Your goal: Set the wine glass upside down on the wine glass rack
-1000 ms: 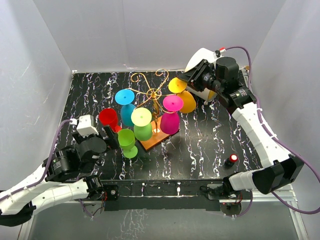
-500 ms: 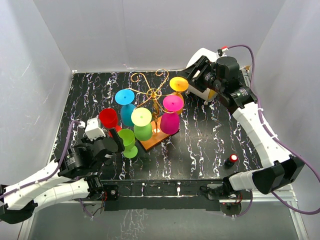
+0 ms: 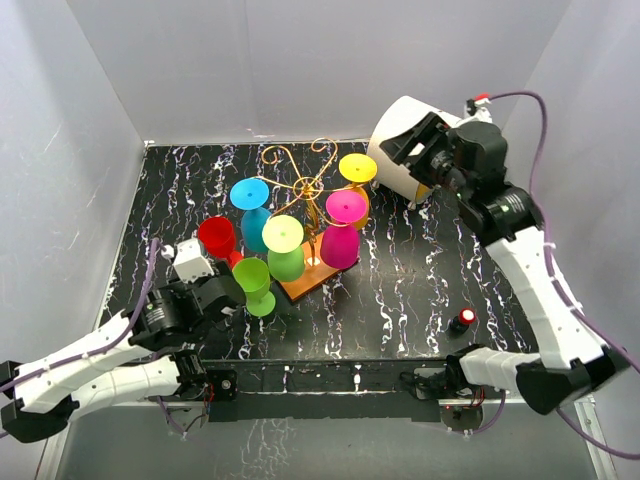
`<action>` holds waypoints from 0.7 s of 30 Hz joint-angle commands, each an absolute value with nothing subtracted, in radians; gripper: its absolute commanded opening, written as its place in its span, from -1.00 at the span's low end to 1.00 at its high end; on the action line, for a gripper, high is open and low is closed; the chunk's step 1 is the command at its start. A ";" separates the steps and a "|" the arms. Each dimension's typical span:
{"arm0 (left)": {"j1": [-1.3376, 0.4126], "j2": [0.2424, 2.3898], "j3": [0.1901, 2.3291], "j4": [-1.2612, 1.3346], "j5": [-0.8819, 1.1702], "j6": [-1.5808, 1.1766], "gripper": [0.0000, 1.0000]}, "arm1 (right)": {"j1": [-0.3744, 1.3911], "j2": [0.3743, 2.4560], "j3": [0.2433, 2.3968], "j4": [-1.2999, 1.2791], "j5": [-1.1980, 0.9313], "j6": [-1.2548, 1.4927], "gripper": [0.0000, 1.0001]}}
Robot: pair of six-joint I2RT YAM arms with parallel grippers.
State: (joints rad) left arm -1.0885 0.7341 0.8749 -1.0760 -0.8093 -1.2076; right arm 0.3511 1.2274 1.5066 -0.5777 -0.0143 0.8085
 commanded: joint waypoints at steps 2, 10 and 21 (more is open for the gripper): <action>-1.092 0.791 0.915 -1.091 -0.816 -1.218 0.30 | 0.349 1.097 1.495 -0.592 0.074 0.765 0.27; -1.077 0.819 0.916 -1.035 -0.813 -1.199 0.33 | 0.348 0.924 1.365 -0.576 0.044 0.814 0.25; -0.814 0.903 0.909 -0.850 -0.618 -0.986 -0.17 | 0.349 0.860 1.316 -0.643 0.040 0.830 0.24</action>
State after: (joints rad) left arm -0.9180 0.8959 0.8963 -0.9463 -0.7296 -1.0966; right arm 0.3511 0.8848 1.3235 -0.6506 0.0349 0.8188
